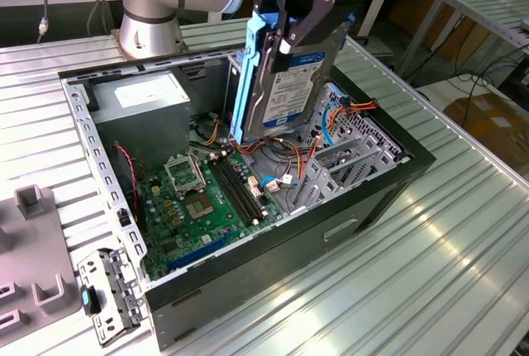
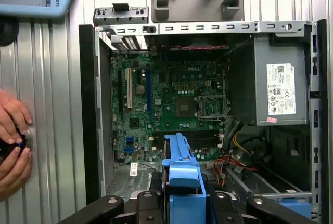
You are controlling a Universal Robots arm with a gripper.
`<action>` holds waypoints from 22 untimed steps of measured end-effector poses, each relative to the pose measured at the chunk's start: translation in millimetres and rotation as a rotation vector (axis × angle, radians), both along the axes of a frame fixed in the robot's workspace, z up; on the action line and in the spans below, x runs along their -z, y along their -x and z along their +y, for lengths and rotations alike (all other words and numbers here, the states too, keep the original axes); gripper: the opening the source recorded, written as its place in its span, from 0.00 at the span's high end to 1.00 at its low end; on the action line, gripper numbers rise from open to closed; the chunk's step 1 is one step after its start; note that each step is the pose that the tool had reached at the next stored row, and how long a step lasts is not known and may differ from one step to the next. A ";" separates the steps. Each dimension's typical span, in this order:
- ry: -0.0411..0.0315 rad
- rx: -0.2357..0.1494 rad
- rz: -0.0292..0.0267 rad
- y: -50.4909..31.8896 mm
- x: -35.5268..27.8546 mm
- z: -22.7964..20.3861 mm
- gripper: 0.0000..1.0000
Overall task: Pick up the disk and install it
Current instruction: 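Insert the disk into the insertion slot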
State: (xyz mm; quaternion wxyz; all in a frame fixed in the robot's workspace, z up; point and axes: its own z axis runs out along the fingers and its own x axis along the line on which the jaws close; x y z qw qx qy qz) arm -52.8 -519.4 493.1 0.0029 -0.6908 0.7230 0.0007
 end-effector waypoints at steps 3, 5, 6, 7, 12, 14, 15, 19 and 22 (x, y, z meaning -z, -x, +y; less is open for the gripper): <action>0.0001 0.000 0.0000 -11.9 0.2 -0.5 0.63; 0.0002 0.000 0.0001 -22.2 0.4 -0.8 0.63; 0.0001 0.000 0.0000 -24.9 0.5 -0.9 0.63; 0.0001 0.000 0.0000 -27.9 0.6 -0.9 0.63; 0.0001 0.000 0.0001 -33.6 0.7 -1.0 0.63; 0.0001 0.000 0.0000 -33.7 0.7 -1.0 0.63; 0.0002 0.000 0.0000 -33.7 0.7 -1.0 0.63; 0.0001 0.000 0.0000 -34.1 0.7 -1.0 0.63; 0.0001 0.000 0.0000 -35.3 1.3 -2.5 0.63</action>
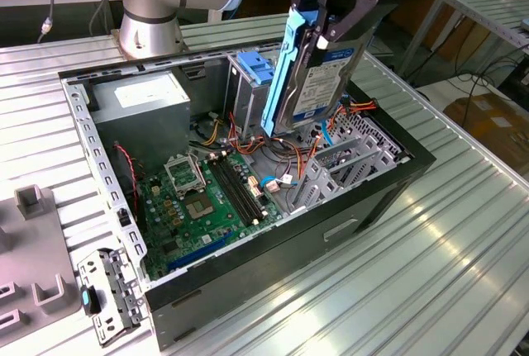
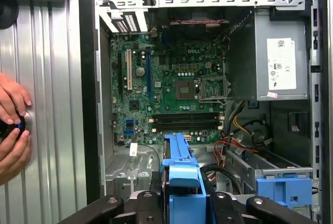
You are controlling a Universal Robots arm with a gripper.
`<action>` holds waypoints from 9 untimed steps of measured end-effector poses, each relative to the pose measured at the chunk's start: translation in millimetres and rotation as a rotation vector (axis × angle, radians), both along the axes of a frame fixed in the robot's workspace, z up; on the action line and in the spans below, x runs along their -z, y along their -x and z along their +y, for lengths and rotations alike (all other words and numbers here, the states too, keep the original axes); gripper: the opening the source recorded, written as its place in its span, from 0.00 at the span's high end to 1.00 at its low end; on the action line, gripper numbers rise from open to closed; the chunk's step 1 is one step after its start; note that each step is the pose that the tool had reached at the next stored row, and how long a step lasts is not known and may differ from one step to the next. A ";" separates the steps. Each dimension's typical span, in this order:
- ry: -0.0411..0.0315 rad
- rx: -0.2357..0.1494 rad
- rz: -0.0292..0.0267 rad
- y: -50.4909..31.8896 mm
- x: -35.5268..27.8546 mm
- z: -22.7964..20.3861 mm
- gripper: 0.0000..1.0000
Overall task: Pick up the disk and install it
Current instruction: 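Insert the disk into the insertion slot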
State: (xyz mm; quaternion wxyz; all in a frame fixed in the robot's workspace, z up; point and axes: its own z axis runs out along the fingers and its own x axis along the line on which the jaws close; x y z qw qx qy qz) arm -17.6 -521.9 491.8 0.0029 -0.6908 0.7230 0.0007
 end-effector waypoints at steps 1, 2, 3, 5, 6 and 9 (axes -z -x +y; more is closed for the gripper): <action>0.0001 0.000 0.0000 -1.4 0.4 -2.3 0.63; 0.0001 0.000 0.0000 -4.7 1.0 -5.8 0.63; 0.0000 0.000 0.0000 -6.9 1.4 -7.4 0.63; 0.0000 0.000 0.0000 -12.0 2.4 -10.7 0.63; 0.0000 0.000 0.0000 -13.8 2.8 -11.9 0.63; 0.0000 0.000 0.0000 -19.1 5.0 -16.1 0.63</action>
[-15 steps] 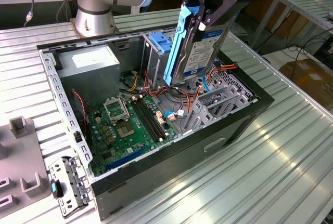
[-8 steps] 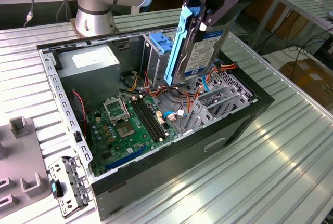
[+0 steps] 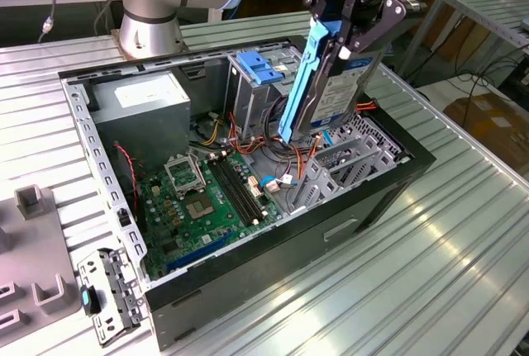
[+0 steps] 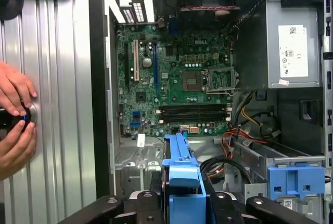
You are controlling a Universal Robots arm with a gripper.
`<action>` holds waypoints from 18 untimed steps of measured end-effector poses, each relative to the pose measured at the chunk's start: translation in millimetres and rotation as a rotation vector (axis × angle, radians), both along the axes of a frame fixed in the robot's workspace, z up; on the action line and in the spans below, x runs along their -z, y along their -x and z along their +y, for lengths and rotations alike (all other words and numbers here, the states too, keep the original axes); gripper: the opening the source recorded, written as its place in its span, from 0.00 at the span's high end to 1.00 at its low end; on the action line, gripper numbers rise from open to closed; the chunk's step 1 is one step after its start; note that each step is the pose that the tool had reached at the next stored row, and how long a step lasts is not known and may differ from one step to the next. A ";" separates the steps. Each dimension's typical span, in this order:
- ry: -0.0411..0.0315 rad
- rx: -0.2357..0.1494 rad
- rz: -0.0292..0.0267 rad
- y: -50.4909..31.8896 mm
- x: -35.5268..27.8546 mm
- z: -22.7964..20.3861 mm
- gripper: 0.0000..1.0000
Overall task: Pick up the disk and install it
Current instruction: 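Insert the disk into the insertion slot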
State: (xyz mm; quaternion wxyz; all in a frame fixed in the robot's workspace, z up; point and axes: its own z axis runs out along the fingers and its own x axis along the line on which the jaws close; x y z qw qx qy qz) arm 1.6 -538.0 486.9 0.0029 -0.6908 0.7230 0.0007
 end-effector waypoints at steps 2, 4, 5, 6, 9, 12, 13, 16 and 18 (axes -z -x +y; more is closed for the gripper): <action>0.0000 0.000 0.0000 -2.2 2.5 -5.6 0.63; 0.0001 0.000 0.0000 -3.9 4.2 -9.9 0.63; 0.0002 0.000 0.0000 -6.4 5.0 -12.1 0.63; 0.0006 0.000 0.0000 -8.6 5.3 -12.9 0.63; 0.0009 0.000 0.0000 -19.4 6.3 -15.0 0.63; 0.0009 0.000 0.0000 -29.0 7.0 -16.0 0.63; 0.0009 0.000 0.0000 -31.6 7.2 -16.3 0.63; 0.0010 0.000 0.0000 -38.7 7.7 -16.8 0.63; 0.0009 0.000 0.0000 -40.1 7.9 -16.9 0.63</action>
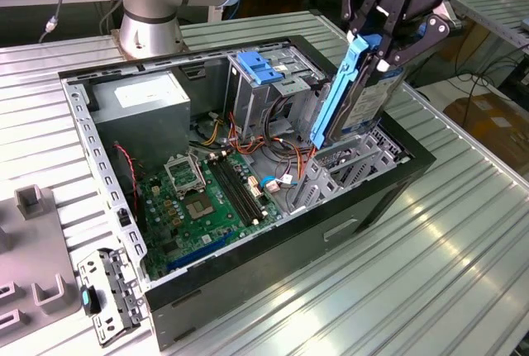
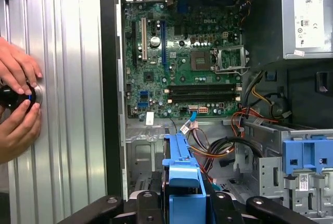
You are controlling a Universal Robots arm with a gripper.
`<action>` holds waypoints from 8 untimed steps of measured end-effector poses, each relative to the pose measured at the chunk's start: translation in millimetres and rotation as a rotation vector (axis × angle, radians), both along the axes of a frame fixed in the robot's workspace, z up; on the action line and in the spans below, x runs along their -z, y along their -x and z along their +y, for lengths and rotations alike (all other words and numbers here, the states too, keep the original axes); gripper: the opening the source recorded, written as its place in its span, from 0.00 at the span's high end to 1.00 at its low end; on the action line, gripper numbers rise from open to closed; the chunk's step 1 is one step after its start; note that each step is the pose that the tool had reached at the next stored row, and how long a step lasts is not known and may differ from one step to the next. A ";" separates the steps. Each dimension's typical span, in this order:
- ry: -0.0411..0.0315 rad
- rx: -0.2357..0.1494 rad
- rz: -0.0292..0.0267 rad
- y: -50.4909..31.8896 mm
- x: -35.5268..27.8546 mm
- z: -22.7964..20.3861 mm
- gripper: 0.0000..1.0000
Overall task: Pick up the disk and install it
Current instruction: 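Insert the disk into the insertion slot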
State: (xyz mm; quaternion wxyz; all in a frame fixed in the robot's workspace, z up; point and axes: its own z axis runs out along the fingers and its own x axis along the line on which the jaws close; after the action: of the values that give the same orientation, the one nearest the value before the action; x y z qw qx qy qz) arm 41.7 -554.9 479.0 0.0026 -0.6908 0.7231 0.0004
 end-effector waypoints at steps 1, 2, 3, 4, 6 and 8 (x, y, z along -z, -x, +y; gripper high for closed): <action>0.0000 0.000 0.0000 -0.4 0.0 0.0 0.63; 0.0000 0.000 0.0000 -0.7 0.0 0.0 0.63; 0.0000 0.000 0.0000 -0.7 0.0 0.0 0.63; 0.0000 0.000 0.0000 -0.7 0.0 0.0 0.63; 0.0001 0.000 0.0000 -0.8 0.0 0.0 0.63; 0.0000 0.000 0.0000 -0.8 0.0 0.0 0.63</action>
State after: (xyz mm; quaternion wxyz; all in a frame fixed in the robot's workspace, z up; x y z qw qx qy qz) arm 42.5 -554.9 479.0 0.0026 -0.6908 0.7230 0.0004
